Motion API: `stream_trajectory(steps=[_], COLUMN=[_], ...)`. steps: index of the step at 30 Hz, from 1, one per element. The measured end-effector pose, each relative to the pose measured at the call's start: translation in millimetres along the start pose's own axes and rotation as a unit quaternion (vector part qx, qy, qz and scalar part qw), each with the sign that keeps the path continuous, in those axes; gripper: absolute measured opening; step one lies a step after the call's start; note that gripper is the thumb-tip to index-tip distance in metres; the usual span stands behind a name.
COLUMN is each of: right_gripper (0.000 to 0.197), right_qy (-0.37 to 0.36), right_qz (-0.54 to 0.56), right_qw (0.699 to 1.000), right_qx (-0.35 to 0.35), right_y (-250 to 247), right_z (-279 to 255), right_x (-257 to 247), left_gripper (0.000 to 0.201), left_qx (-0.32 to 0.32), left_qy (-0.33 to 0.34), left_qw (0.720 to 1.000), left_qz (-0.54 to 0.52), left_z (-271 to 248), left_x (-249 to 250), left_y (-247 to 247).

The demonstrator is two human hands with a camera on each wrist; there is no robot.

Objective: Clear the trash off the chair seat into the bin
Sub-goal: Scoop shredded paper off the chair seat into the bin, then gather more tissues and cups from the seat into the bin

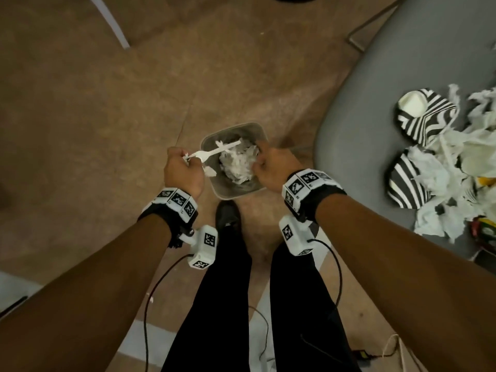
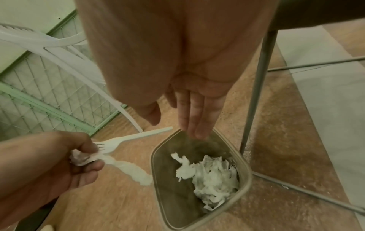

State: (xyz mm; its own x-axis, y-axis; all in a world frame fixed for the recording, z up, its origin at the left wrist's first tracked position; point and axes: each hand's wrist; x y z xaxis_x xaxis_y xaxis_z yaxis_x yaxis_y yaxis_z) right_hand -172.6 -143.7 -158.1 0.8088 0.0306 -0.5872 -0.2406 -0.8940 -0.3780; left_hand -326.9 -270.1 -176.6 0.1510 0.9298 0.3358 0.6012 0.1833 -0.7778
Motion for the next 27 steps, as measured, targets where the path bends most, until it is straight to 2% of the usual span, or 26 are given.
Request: stream_trajectory(steps=[3, 7, 10, 14, 17, 20, 23, 25, 27], right_gripper=[0.051, 0.039, 0.034, 0.030, 0.029, 0.029, 0.030, 0.032, 0.033], right_qy=[-0.007, -0.028, -0.056, -0.074, -0.066, -0.055, -0.028, -0.018, -0.012], right_qz=[0.017, 0.058, 0.083, 0.118, 0.112, 0.082, 0.023, 0.003, 0.008], right_qw=[1.000, 0.998, 0.994, 0.985, 0.981, 0.979, 0.975, 0.976, 0.972], right_qx=[0.001, 0.017, 0.045, 0.099, 0.144, 0.181, 0.217, 0.219, 0.235], right_y=[-7.0, -22.2, -38.4, -78.5, -117.7, -150.6, -178.2, -177.7, -181.0], right_z=[-4.8, -23.8, -39.9, -71.0, -98.7, -123.2, -149.1, -154.1, -162.4], right_x=[0.7, -3.2, 0.8, 17.2, 41.6, 73.5, 117.9, 133.4, 149.8], left_gripper=[0.024, 0.033, 0.032, 0.020, 0.019, 0.025, 0.027, 0.033, 0.045], left_qx=[-0.034, -0.134, -0.177, -0.150, -0.129, -0.115, -0.107, -0.089, -0.080], left_qy=[0.005, 0.007, 0.045, 0.186, 0.286, 0.383, 0.477, 0.503, 0.510], left_qw=[0.999, 0.988, 0.976, 0.962, 0.941, 0.905, 0.852, 0.829, 0.821], left_qz=[0.017, 0.079, 0.120, 0.136, 0.127, 0.143, 0.190, 0.228, 0.245], left_z=[2.6, -4.8, -20.5, -55.9, -82.5, -103.5, -134.0, -141.4, -149.1], left_x=[8.2, 26.3, 51.6, 109.0, 156.4, 202.4, 253.2, 271.2, 288.8], left_y=[10.9, 24.5, 31.5, 40.8, 51.8, 68.3, 97.0, 106.5, 124.4])
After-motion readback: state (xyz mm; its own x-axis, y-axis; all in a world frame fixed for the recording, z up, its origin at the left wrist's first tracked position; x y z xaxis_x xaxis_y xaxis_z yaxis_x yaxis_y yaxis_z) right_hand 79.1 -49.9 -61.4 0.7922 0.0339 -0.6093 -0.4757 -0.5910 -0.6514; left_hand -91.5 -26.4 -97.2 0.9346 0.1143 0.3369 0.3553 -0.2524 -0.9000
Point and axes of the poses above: each hand's wrist, its own z-axis towards the middle knuckle, its own y-axis out of the palm, x = y × z, and after that the axes turned 15 degrees about z, right-handed
